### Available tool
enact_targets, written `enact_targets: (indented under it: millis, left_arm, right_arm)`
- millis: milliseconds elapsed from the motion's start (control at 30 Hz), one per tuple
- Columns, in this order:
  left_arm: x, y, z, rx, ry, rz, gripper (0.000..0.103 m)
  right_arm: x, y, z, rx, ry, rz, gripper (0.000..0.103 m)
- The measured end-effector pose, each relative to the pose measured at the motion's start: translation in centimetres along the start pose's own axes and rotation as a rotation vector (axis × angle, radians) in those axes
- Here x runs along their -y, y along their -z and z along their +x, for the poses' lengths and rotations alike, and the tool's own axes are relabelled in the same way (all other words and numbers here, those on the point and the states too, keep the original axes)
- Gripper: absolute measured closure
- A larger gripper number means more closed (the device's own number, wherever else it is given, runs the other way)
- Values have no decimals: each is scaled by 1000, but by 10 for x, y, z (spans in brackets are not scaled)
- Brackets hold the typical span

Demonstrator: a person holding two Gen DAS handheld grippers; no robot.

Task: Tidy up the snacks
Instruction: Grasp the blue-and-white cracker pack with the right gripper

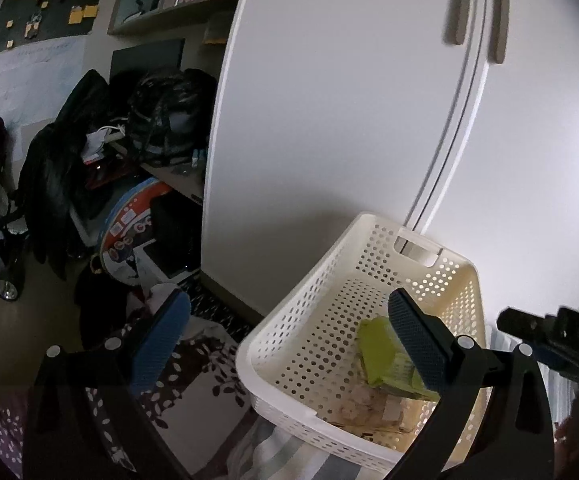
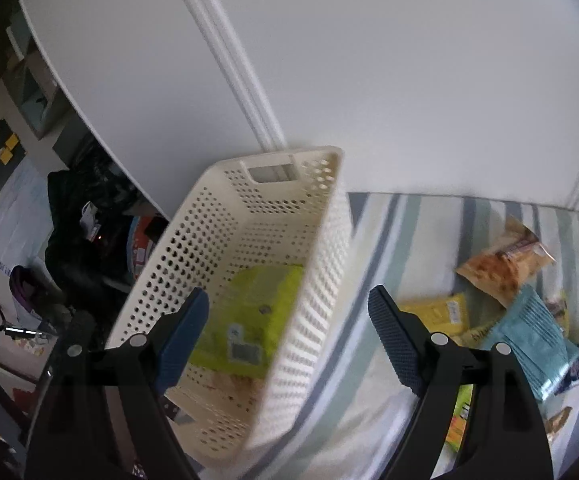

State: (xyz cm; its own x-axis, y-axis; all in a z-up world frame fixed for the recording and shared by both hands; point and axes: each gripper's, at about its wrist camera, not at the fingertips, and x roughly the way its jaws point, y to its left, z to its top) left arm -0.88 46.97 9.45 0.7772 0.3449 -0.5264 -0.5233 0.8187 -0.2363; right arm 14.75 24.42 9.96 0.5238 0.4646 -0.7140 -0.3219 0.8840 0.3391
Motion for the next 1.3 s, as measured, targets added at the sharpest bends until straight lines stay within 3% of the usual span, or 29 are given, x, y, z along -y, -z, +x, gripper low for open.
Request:
enact_targets:
  millis: [500,700,867,1167,1300]
  left_arm:
    - [26,6,-15,28,60,67,2]
    - [52,15,-35,89,85,160,2]
    - [82,30,-51,109,163,247,2]
    - [136,65,-90,134,322,434,2]
    - [150,81,-93,91,378,494,2]
  right_arm:
    - [107,41,-56,37,138,150,19]
    - [170,68,-85,46,229,265,15]
    - [223,89,-100,46,297,398,15]
    - [281,100,-86,-3,269,621,15]
    - [293,95,-70,-8,229,689,15]
